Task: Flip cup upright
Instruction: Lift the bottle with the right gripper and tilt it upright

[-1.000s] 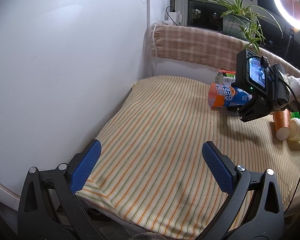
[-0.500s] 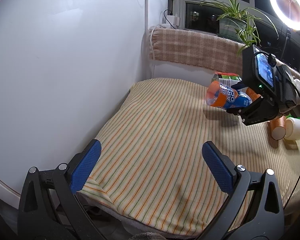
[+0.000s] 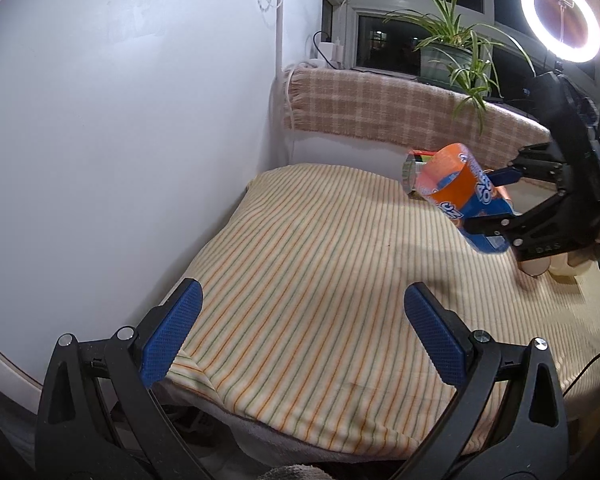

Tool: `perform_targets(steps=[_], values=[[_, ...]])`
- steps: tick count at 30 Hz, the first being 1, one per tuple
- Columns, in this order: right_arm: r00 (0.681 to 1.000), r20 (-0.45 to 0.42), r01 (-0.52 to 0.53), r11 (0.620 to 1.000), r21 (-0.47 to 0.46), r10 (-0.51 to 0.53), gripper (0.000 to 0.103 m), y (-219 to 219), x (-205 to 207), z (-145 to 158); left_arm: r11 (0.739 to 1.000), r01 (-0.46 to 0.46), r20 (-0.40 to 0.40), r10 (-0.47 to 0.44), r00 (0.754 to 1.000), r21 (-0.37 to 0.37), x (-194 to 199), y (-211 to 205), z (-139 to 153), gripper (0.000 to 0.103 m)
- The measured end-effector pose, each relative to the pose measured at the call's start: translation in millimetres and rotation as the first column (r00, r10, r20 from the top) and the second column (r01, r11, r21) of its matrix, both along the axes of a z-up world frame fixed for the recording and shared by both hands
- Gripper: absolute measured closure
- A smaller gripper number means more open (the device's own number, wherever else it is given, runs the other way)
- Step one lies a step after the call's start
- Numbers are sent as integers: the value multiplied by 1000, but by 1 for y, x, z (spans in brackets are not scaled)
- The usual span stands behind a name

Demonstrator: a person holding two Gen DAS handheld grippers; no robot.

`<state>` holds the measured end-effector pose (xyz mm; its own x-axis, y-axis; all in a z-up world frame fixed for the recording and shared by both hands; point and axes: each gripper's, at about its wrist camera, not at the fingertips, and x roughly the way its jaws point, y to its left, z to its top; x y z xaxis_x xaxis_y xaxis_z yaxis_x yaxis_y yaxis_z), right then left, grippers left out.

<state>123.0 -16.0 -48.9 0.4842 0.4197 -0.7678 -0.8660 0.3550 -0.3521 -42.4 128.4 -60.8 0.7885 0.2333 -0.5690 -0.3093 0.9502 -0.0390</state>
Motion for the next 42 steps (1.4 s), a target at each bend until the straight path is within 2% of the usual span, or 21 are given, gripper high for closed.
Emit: perform_targets(steps=[4,7,11,13,16,18,20,23,24,27,32,38,42], values=[[997,-70,48,993,108,-41,42,-18,-18,13,1000,21,10,-21,1000,-3,-2,-7,2,0],[982,-162,130,971,199,-98,42,-37,-28,18,999,42,10,-42,999,-11,-1,-11,2,0],[919,-345,299,910,288,-193,42,-68,-37,15,997,73,10,-73,997,-18,3,-18,1,0],[851,-460,425,849,314,-256,42,-87,-38,10,996,90,11,-90,996,-22,4,-23,1,0],[718,-636,586,739,332,-283,42,-115,-36,-6,993,117,11,-117,993,-34,8,-30,0,0],[613,-740,678,665,313,-277,42,-131,-33,-23,990,136,9,-135,991,-42,10,-36,0,0],[533,-803,745,598,294,-269,42,-142,-30,-38,987,154,3,-154,988,-46,12,-43,-1,0],[448,-853,816,513,268,-268,42,-154,-24,-54,982,181,-5,-181,983,-57,13,-51,-2,0],[412,-875,840,479,255,-256,41,-159,-20,-61,980,189,-8,-189,982,-60,14,-53,-3,0],[341,-910,880,420,220,-238,41,-164,-13,-76,976,202,-17,-204,979,-77,16,-57,-3,0],[274,-935,915,360,181,-226,40,-170,-1,-93,972,218,-26,-221,975,-90,20,-61,-2,1],[261,-938,921,351,171,-227,39,-173,1,-101,966,234,-34,-239,970,-113,26,-64,-1,1],[279,-931,913,367,180,-237,34,-177,-7,-98,955,255,-45,-264,963,-153,32,-66,-2,3]])
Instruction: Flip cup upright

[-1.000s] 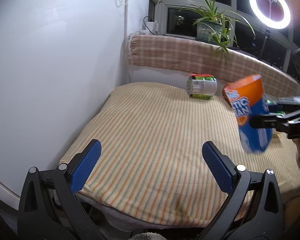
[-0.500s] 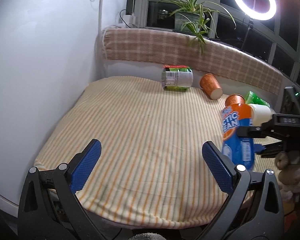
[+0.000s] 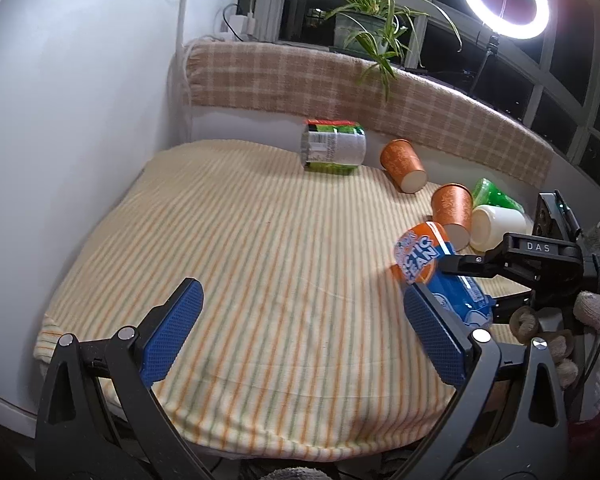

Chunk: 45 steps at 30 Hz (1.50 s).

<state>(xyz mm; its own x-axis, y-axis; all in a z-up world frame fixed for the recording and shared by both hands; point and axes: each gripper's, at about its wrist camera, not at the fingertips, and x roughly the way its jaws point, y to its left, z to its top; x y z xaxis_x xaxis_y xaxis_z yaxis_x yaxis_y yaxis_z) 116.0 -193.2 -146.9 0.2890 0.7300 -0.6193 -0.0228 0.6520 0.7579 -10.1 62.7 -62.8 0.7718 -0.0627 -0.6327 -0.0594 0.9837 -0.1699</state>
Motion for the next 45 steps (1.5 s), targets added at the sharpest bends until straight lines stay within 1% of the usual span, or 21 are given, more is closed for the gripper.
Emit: perform_targets(steps=[1,5,7,8,9,10,11,12,13,14,17,19,23,24,27,31,36,39,40,42,45], values=[[1000,8,-3,1000,2,3,32,-2,-2,2,1000,10,-11,-10,1000,-18,2,0,0,6],[997,78,-14,1000,-15,15,31,-11,-11,19,989,51,-60,-60,996,-141,17,2,-2,6],[992,126,-10,1000,-27,14,31,-17,-21,30,976,68,-81,-87,993,-207,26,1,-2,12],[988,154,-4,999,-32,9,31,-22,-27,36,966,78,-94,-105,990,-247,31,0,-3,13],[984,180,6,999,-40,1,30,-27,-33,41,951,89,-108,-126,986,-295,36,-1,-3,15],[978,206,23,998,-51,-12,27,-33,-40,46,936,98,-119,-145,982,-338,41,-2,-3,17],[973,230,47,997,-61,-32,26,-41,-48,50,916,110,-132,-173,976,-385,48,-5,-5,18],[970,240,65,996,-66,-47,26,-44,-52,52,890,124,-148,-207,967,-439,56,-8,-6,18],[967,246,85,994,-69,-65,25,-51,-58,53,871,131,-158,-230,960,-474,62,-10,-7,18],[966,246,103,992,-70,-83,25,-58,-63,53,845,137,-171,-259,950,-517,70,-15,-10,18],[962,240,154,985,-80,-131,25,-77,-76,52,808,139,-201,-302,932,-572,89,-28,-17,19],[958,242,181,979,-89,-155,25,-84,-82,52,792,128,-222,-317,922,-598,101,-35,-24,23],[950,243,227,969,-100,-197,25,-105,-95,52,754,83,-267,-330,905,-651,117,-41,-42,23],[948,242,236,966,-102,-207,25,-111,-99,51,749,75,-276,-333,902,-659,120,-43,-46,23],[944,234,262,960,-104,-232,25,-121,-103,48,743,60,-295,-337,894,-667,128,-45,-55,23],[940,221,287,952,-101,-260,25,-131,-105,42,749,60,-315,-348,883,-660,137,-53,-62,23],[940,211,293,951,-99,-268,25,-136,-108,37,755,41,-346,-348,871,-654,149,-60,-73,30],[939,208,301,948,-103,-276,25,-138,-108,35,756,37,-358,-352,865,-654,154,-62,-78,36],[938,206,305,947,-104,-279,25,-139,-108,35,756,35,-361,-353,863,-653,155,-62,-80,40],[937,200,313,944,-109,-288,25,-141,-107,33,757,35,-364,-354,862,-653,156,-63,-81,40],[937,191,317,942,-112,-293,25,-142,-106,30,768,52,-355,-354,865,-638,155,-64,-78,41]])
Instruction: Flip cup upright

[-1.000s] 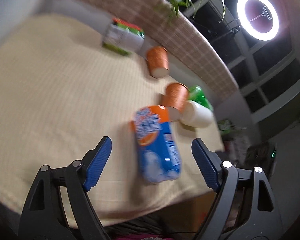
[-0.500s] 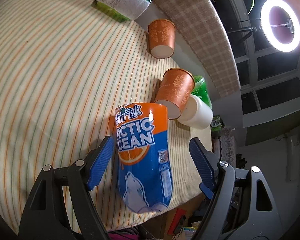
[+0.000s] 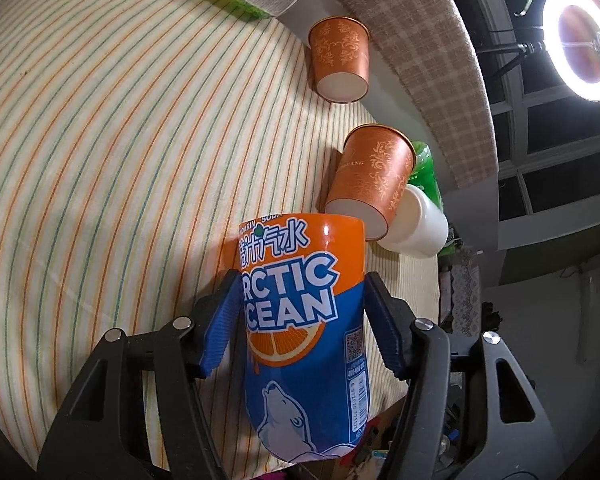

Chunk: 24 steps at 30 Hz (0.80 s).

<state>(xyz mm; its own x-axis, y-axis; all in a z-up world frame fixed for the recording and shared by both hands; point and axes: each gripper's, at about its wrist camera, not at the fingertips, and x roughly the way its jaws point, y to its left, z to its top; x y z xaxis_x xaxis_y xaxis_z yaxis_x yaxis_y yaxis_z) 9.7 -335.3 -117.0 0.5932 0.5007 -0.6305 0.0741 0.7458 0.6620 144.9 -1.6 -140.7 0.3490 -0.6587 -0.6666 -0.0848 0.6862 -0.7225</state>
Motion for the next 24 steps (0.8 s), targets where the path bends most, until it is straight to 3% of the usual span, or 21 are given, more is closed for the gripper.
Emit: perform_targets(steps=[11,24], values=[[1000,12,-16,1000,-23,16,25,10,4,3,988,25,163,-50,985,152,-18,-12,36,41],[1000,12,-26,999,-43,27,25,17,6,3,925,-22,386,-136,913,378,-52,-27,83,42]])
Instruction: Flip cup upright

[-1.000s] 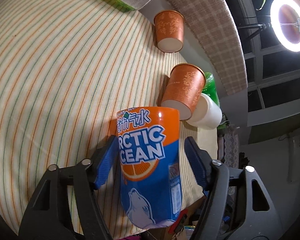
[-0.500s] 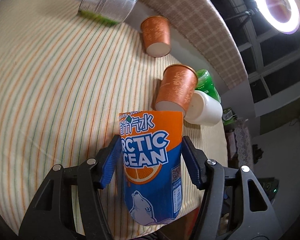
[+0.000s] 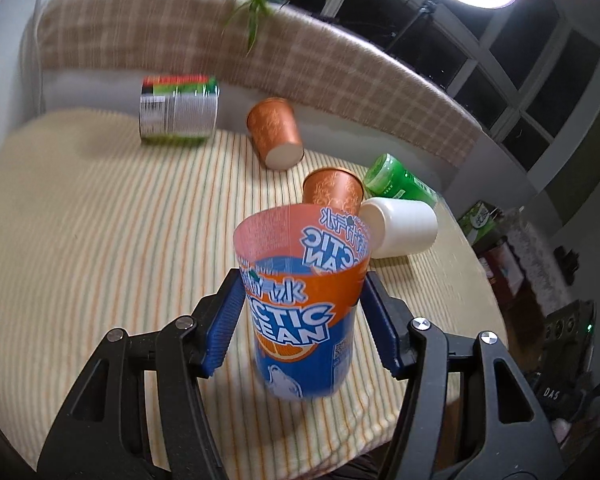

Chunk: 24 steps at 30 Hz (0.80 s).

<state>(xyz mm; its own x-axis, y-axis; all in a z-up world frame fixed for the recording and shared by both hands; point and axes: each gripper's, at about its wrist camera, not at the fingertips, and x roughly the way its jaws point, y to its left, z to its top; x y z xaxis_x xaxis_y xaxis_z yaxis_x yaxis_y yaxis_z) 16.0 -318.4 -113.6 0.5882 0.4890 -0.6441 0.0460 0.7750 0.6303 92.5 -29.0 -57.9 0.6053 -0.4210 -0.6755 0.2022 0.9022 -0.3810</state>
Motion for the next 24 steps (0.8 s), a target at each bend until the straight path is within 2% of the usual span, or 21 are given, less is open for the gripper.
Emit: perform_targets(steps=[10,19,24], values=[[1000,6,-1,1000,-7,1,25,1,0,1,992,-11,85,1,996,125,-4,-8,11,42],[1000,14,3,1000,-19,-3,25,-1,0,4,977,5,108,-28,994,211,-8,-24,3,42],[1000,13,6,1000,-19,-6,25,-2,0,4,975,13,112,-39,993,223,-8,-29,3,41]])
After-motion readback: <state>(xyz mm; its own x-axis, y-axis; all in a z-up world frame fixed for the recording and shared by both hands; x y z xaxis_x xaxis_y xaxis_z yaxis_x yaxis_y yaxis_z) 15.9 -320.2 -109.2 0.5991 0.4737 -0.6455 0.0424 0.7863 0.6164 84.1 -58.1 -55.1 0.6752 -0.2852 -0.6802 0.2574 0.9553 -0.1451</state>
